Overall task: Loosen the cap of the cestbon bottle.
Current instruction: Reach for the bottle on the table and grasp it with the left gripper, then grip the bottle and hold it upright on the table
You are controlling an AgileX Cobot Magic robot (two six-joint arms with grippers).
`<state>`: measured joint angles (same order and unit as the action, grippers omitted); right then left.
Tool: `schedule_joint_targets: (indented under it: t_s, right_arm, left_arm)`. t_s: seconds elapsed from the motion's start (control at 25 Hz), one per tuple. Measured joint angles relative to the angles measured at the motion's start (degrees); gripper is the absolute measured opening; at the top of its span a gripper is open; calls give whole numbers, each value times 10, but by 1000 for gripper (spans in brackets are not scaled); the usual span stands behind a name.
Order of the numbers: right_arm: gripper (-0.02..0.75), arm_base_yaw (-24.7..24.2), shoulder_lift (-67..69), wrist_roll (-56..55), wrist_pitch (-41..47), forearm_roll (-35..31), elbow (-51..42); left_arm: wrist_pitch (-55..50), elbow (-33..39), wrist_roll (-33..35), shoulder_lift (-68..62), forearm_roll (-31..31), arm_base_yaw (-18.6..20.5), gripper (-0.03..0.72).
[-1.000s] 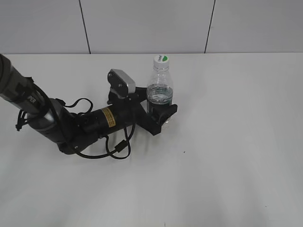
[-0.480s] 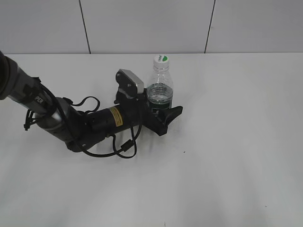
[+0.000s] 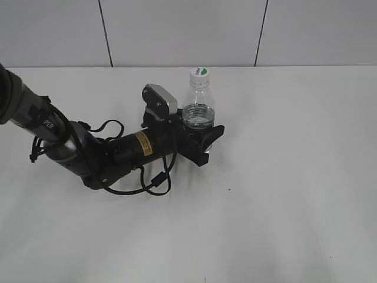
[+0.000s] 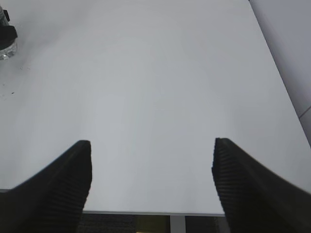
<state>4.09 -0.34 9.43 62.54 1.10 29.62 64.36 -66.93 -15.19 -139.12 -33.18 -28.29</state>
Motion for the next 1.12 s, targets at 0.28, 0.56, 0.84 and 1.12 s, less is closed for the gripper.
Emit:
schedule_joint_targets:
  t_s: [0.28,0.56,0.84,1.12]
  right_arm:
    - [589,0,0,0,0,0,0]
    - [589,0,0,0,0,0,0]
    - [589,0,0,0,0,0,0]
    - [589,0,0,0,0,0,0]
  left_arm:
    - [0,0,0,0,1,0,401]
    - [3,0,0,1,-23,1,401]
    - [20,57,0,56,-115,19,401]
    - [27,116,0,102,-129,24,401]
